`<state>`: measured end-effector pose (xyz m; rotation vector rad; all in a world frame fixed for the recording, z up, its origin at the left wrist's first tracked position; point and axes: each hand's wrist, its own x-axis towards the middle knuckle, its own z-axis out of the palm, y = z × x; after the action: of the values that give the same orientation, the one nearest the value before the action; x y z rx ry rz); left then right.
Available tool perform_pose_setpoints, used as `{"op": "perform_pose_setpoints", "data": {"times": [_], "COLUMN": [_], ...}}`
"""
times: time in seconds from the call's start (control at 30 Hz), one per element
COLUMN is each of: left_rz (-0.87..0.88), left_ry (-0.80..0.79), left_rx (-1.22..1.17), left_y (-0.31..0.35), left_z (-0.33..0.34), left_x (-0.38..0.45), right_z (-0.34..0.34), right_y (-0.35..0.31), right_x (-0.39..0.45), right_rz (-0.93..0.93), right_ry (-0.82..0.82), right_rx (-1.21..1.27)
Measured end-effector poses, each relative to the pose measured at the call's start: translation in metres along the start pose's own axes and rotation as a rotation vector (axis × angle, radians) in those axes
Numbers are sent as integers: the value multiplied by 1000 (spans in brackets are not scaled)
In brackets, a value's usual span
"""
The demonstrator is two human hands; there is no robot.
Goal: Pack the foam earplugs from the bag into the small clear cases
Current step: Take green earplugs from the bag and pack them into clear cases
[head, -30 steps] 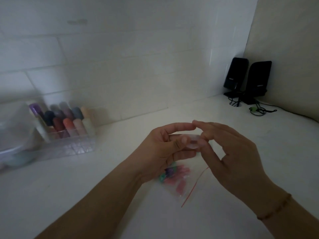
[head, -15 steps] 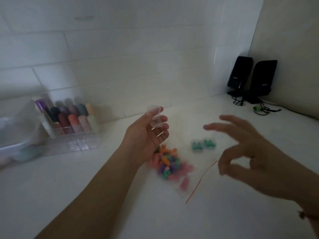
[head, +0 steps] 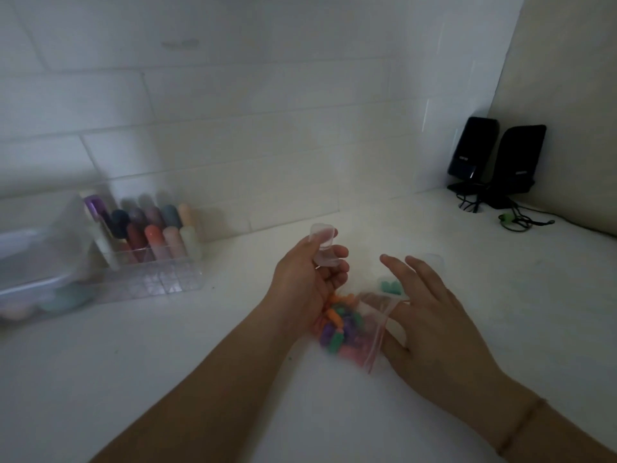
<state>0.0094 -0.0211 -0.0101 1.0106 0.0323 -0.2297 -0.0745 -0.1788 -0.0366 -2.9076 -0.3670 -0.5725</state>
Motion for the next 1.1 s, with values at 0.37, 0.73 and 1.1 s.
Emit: {"op": "perform_pose_setpoints", "data": {"times": [0.37,0.73,1.1], "left_rz": [60,86,-21], "left_ry": [-38,-103,-420], "left_rx": [62,121,236], "left_y": [1,8,0], "left_z": [3,3,20], "left_x": [-6,-10,-33], "right_z": [11,-68,-53], "right_y": [-2,33,24], "right_x": [4,-3,3], "right_rz": [14,-80,179], "right_ry": [89,-40,120], "right_rx": [192,434,1413]}}
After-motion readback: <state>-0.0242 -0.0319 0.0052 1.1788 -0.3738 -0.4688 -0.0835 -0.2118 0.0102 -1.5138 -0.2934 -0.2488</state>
